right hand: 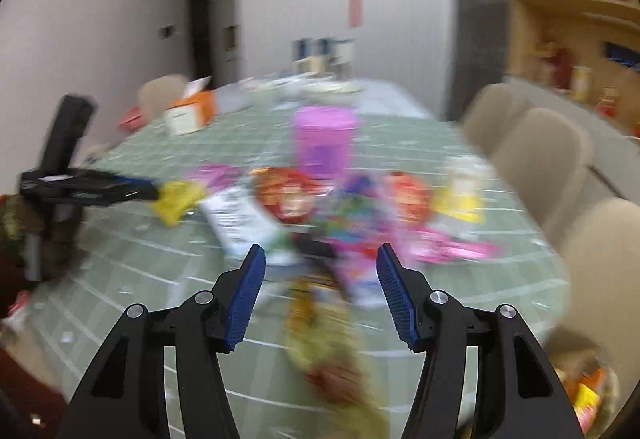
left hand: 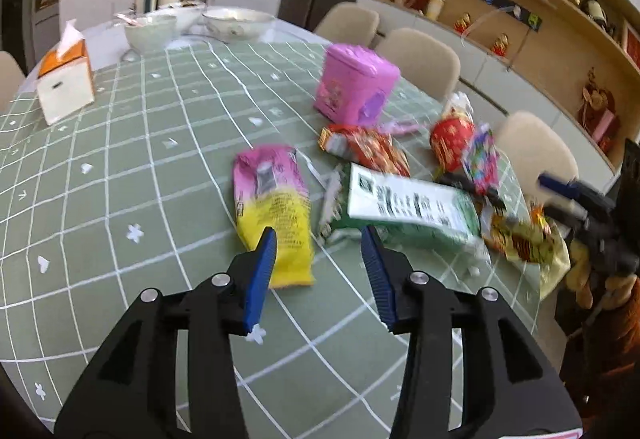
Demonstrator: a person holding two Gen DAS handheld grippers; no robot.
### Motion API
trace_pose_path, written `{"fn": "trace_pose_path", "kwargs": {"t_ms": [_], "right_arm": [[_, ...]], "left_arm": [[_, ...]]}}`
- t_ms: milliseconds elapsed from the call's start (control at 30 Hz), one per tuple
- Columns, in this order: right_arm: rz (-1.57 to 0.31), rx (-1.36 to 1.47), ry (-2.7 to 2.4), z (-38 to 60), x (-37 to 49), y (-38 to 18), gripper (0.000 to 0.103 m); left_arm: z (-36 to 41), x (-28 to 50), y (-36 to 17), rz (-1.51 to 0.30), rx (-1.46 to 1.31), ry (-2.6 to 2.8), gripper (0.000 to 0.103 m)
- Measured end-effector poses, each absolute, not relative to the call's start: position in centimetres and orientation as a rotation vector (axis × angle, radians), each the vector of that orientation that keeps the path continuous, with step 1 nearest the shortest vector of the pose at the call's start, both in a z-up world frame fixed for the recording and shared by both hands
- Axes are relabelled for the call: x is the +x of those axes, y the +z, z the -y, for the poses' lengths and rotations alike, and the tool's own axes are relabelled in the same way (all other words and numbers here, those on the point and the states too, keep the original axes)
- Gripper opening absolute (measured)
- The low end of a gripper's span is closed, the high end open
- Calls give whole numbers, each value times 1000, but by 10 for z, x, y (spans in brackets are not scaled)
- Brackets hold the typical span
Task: Collect trash
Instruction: 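Grasp the pink-yellow snack bag with the left gripper while the right gripper grasps the milk carton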
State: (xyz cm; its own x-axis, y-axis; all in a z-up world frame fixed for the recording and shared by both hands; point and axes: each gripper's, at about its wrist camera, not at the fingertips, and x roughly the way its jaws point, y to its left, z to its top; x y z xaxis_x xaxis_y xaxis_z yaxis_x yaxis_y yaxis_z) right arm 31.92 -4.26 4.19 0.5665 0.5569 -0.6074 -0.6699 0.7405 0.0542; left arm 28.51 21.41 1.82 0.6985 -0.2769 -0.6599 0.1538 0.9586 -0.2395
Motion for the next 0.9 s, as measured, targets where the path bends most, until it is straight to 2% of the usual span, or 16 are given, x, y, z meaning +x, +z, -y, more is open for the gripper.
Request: {"fn": "trace_pose_path", "kwargs": {"t_ms": [233, 300, 467, 733, 900], "right_arm": [[-707, -350, 810, -37, 356, 25, 55], [-739, -418, 821, -54, 363, 18, 55], [-788, -534, 798, -73, 374, 2, 58], [-794, -497, 795, -67, 361, 1, 56], [-731, -397, 784, -50, 347, 27, 52]], "left_arm": [[-243, 285, 24, -632, -297, -142, 48], [-254, 284, 26, -614, -326, -122, 52], [-273, 288, 18, -627, -390, -110, 53], [-270, 290, 12, -658, -394, -144, 53], [-265, 289, 11, -662, -373, -140, 53]]}}
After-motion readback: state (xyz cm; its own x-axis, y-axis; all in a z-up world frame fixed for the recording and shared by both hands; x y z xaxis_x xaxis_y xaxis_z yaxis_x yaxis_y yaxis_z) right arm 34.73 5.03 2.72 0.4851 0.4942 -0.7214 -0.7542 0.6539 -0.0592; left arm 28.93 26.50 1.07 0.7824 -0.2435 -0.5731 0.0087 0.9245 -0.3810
